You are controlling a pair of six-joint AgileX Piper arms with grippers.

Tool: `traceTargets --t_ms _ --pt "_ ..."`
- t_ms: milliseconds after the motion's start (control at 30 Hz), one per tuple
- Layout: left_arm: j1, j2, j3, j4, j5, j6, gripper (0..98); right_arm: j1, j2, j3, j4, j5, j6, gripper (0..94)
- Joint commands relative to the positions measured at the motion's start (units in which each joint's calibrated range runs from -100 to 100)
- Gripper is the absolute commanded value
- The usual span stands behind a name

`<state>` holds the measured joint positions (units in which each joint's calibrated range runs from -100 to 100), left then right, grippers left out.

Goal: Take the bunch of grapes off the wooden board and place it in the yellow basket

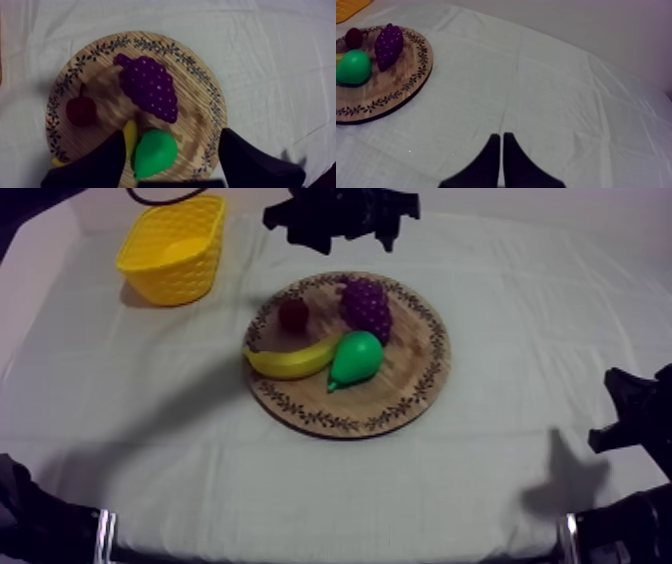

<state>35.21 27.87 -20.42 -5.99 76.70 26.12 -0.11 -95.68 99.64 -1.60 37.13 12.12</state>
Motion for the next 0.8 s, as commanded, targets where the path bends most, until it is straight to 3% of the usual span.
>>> traceTargets --t_ms 0,767 --pt "-0.2 0.9 -0.4 0.38 -0.1 0.0 68.4 0.0 0.0 0.0 0.0 0.0 0.0 0.5" --pt "-2.6 14.2 -3.7 5.81 -1.5 -2.3 70.8 0.0 0.0 0.0 0.0 0.0 0.0 0.5"
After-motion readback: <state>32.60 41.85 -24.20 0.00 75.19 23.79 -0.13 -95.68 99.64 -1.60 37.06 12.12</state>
